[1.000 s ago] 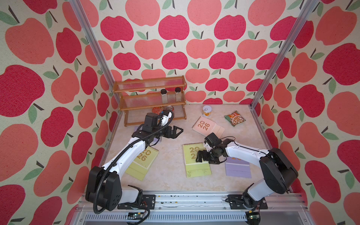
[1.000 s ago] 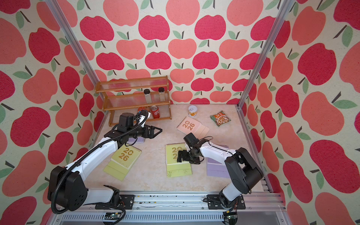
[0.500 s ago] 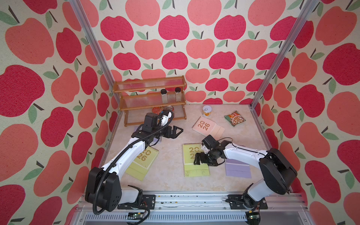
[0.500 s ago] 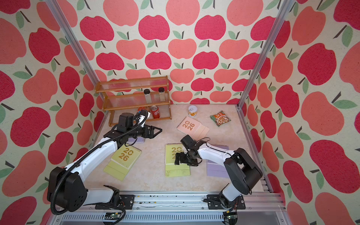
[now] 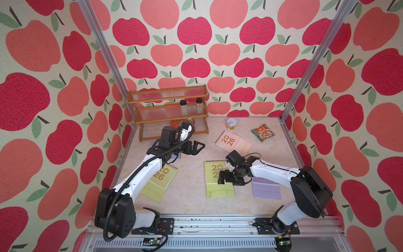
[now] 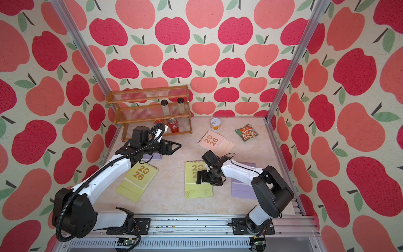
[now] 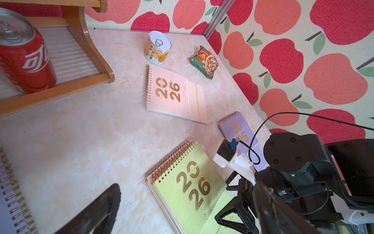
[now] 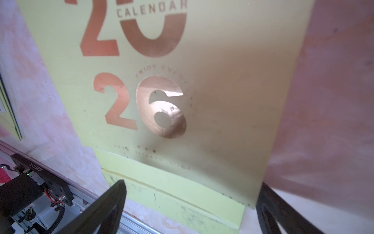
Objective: Stack the calendars
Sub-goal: Adjust the calendars at the center of the board.
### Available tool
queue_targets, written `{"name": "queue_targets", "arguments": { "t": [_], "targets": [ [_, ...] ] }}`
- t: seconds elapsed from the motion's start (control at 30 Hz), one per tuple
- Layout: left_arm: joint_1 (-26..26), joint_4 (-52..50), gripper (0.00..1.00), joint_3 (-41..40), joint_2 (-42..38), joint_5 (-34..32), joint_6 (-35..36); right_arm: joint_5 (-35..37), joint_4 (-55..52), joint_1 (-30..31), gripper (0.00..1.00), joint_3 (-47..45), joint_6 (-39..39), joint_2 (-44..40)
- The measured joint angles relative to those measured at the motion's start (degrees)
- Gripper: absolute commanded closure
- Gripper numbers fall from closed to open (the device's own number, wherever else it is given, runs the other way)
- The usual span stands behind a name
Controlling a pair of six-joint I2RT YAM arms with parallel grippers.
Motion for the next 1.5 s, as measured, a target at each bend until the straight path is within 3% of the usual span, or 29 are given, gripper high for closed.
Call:
{"name": "queue_targets", "arguments": {
  "t": [1.03,1.23,1.5],
  "targets": [
    [0.0,0.0,0.00,0.0,0.0,0.0,0.0,0.4,-1.1,0.4,0.01,1.3,-0.5,-0.2],
    [-0.1,-0.5,0.00,0.8,1.3,-0.5,0.0,2.3,-4.6,-9.8,0.01,4.6,-6.6,-2.0],
    [-3.2,-3.9,0.00,9.7,11.5,-5.0,0.2,4.7,-5.6,-25.6,0.01,19.8,-20.5,2.1]
  ]
}}
